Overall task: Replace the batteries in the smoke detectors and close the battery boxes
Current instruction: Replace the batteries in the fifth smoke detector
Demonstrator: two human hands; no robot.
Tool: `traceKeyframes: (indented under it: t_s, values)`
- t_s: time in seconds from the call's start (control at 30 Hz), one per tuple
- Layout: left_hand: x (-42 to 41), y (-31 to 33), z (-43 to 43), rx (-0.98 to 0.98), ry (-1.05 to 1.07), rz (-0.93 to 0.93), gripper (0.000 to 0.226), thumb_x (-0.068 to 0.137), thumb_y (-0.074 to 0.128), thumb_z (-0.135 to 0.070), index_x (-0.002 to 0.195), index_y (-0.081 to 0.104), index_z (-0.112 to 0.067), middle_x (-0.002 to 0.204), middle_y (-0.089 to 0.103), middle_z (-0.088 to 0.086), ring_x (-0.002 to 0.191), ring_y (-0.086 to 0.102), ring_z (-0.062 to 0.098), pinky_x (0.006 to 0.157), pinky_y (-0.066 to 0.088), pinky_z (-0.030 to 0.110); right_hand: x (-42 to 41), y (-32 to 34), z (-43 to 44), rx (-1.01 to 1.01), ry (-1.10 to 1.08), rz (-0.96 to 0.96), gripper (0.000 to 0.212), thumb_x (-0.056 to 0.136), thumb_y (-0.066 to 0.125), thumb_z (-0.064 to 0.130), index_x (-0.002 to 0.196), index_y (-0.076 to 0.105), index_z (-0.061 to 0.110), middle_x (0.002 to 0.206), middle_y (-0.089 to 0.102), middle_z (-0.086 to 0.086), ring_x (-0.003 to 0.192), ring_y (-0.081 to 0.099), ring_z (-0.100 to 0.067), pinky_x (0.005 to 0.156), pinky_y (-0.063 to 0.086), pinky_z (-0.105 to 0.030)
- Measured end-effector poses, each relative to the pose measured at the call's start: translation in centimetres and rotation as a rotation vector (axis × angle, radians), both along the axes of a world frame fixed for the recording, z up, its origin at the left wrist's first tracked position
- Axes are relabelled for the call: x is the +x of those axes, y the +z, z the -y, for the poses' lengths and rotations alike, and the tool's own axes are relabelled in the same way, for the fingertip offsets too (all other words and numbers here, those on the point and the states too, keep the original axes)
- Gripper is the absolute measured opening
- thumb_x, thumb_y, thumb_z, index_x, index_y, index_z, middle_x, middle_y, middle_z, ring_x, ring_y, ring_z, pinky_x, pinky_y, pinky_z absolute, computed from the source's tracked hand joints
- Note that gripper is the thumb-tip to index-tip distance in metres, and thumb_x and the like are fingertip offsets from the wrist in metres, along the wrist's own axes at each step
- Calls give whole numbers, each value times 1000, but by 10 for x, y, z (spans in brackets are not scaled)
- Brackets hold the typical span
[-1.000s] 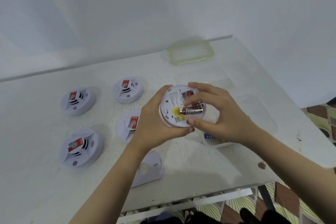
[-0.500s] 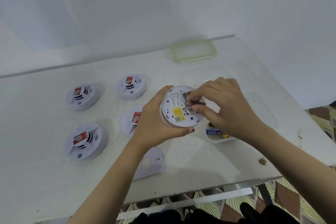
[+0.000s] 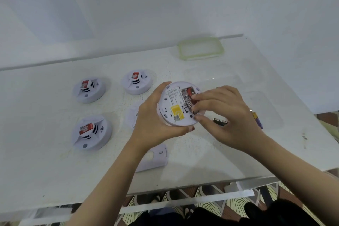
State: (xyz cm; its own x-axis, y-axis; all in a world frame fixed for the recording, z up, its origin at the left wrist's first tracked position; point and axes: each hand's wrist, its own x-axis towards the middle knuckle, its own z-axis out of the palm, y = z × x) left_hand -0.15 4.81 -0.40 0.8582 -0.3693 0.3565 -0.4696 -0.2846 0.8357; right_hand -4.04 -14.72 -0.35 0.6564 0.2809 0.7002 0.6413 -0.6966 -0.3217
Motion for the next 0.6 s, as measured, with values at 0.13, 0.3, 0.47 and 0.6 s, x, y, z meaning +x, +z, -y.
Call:
traceKeyframes:
  t_s: [0.13,0.3,0.47,0.6]
  values:
    - [-6,-2,-5,23,15,-6,79,49,81,-48,118,42,-44,110,56,-39,103,57,-11,80,44,4,-2,-8,-4,77,11,-75,15,85,64,23,96,72,18,118,62,1,111,55,-14,92,43,-37]
    - [-13,-6,-15,25,43,18,82,49,79,-52,121,40,-44,114,54,-42,109,54,-12,86,43,3,-5,-8,-19,333,68,-347,34,85,60,28,119,59,29,137,49,12,130,43,-11,103,41,-31]
    - [-19,-9,-26,0,24,6,84,52,82,-43,125,41,-38,120,54,-37,114,55,-7,90,46,9,-7,-5,-29,714,320,-817,71,82,65,19,144,31,30,130,56,5,115,58,-20,93,51,-43]
    - [-22,-10,-39,-12,34,-2,89,50,85,-41,128,42,-36,122,56,-31,116,56,-1,90,48,12,-9,0,-39,738,348,-876,68,84,62,8,144,34,24,123,62,-1,106,63,-21,87,54,-33]
